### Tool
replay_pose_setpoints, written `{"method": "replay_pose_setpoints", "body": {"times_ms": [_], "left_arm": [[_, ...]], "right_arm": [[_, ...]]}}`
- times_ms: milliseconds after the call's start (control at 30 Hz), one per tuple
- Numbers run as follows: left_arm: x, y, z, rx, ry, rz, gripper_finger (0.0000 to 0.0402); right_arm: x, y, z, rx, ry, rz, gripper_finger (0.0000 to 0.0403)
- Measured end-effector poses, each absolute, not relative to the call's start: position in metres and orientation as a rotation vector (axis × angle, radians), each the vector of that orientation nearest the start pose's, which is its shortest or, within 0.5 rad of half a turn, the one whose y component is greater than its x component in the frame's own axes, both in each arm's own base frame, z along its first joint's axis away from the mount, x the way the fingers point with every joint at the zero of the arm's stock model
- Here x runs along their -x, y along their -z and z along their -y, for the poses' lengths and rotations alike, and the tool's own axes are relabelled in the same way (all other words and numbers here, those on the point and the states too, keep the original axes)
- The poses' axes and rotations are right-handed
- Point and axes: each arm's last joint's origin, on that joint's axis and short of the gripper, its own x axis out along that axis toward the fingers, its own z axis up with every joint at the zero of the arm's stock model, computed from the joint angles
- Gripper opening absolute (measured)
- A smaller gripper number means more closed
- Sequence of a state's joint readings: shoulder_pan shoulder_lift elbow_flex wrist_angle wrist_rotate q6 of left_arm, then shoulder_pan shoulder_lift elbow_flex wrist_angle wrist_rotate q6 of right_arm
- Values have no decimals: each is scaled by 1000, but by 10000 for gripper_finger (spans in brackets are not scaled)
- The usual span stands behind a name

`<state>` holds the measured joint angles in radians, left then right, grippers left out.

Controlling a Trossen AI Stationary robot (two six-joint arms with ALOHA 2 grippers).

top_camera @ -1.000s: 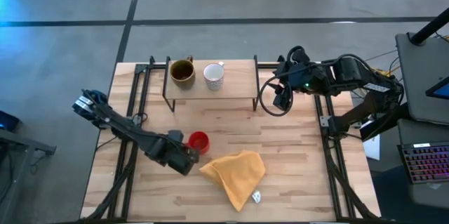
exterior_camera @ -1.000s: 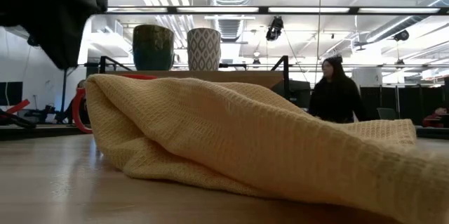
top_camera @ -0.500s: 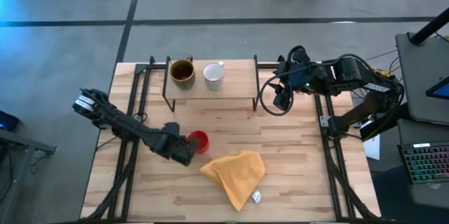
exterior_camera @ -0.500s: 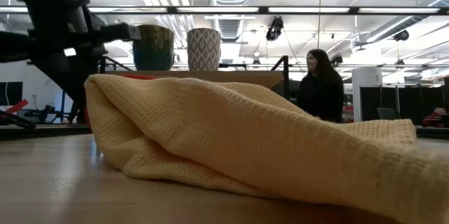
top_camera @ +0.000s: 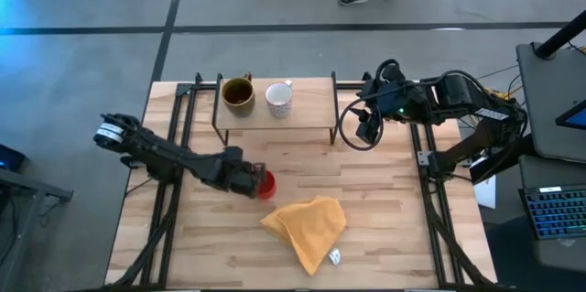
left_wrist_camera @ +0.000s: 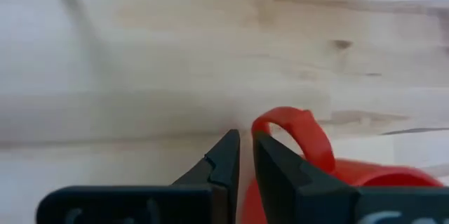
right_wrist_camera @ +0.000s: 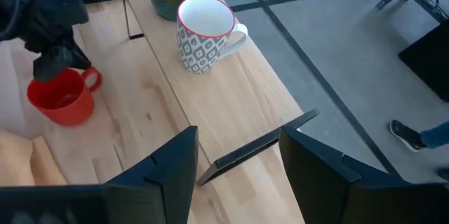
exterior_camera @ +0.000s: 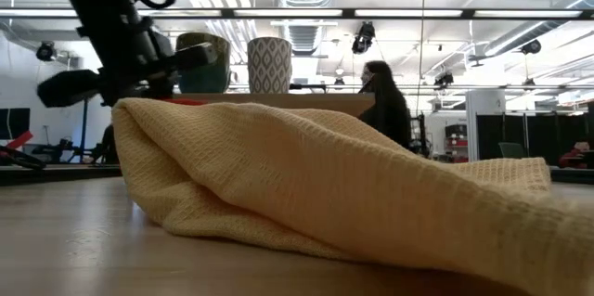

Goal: Stack small to large cups/mugs on shelf
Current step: Put the red mug on the shelf

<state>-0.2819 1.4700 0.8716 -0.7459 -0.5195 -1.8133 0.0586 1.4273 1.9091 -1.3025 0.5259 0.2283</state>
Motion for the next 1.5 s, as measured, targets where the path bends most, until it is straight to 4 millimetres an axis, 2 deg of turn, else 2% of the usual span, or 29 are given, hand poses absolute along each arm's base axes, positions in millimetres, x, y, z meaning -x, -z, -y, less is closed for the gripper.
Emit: {"method": "replay_pose_setpoints", "body": {"times_ms": [333,500,700,1033,1133,1233,1500], "left_arm": [[-251,-192,46,946,-1105,-628,28],[-249,-195,45,930,-1105,-603,28],[-243,-207,43,917,-1066,-594,28],[-231,-235,49,1102,-905,-636,28],[-228,-238,53,1154,-886,-658,30],[-226,-243,58,1202,-849,-685,48],[-220,-260,70,1293,-781,-725,141]], "right_arm": [[-235,-464,1,26,527,-736,194],[-235,-464,1,27,527,-736,194],[-235,-464,1,28,527,-736,194],[-233,-465,1,26,527,-731,194],[-230,-466,1,22,528,-724,194],[-229,-468,2,25,543,-713,194],[-227,-469,3,39,577,-702,194]]}}
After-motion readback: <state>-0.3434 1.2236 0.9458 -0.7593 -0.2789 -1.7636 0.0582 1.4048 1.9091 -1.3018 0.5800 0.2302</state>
